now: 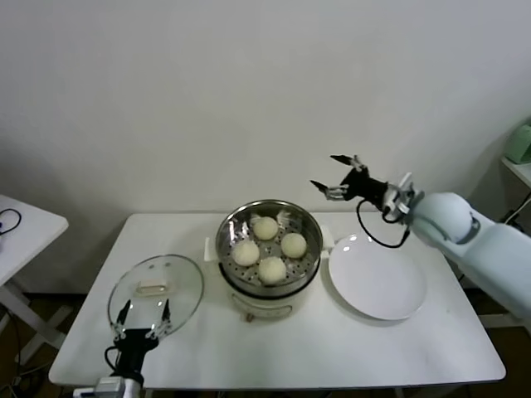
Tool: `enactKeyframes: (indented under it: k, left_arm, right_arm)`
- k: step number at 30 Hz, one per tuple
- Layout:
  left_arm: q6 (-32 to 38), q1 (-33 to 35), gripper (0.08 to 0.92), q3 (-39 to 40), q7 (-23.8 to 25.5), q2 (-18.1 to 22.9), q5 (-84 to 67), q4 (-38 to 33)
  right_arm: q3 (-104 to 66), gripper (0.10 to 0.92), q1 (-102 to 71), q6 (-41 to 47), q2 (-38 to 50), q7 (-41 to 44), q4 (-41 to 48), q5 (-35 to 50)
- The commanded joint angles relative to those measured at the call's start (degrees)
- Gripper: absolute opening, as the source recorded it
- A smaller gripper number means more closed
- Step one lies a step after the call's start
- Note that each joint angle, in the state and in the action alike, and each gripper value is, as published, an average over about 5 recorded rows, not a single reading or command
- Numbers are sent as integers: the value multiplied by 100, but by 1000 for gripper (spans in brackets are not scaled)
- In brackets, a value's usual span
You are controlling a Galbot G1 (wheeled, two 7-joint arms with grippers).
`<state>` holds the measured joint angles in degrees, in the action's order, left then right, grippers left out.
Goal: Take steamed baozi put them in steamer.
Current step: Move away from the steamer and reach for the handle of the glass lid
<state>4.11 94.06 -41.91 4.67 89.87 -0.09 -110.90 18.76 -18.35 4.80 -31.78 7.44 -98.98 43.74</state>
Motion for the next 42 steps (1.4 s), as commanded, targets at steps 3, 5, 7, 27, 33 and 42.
enactKeyframes:
  k: [3, 5, 7, 27, 33, 42]
  left_arm:
    - [-6, -9, 823, 16, -4, 13, 61, 26]
    - [3, -10, 823, 16, -3, 10, 107, 39]
    - [17, -16, 823, 2, -17, 0, 190, 47]
    - [1458, -624, 823, -71, -2121, -896, 7005, 1274]
    - [1177, -964, 823, -41, -2359, -1147, 8220, 1838]
    - [843, -1559, 823, -54, -2469, -1360, 8704, 2590]
  right_arm:
    - [-5756, 823, -6870, -1090, -862, -882, -1170, -390]
    - [-5927, 823, -7189, -1284, -1115, -808, -1091, -515]
    - [-6024, 823, -7404, -1395, -1425, -778, -1064, -587]
    - [-5605, 823, -7858, -1669, -2716, -814, -651, -764]
    - [-5524, 823, -7820, -1667, -2790, -862, -647, -787]
    - [-5523, 823, -7742, -1683, -2773, -932, -579, -743]
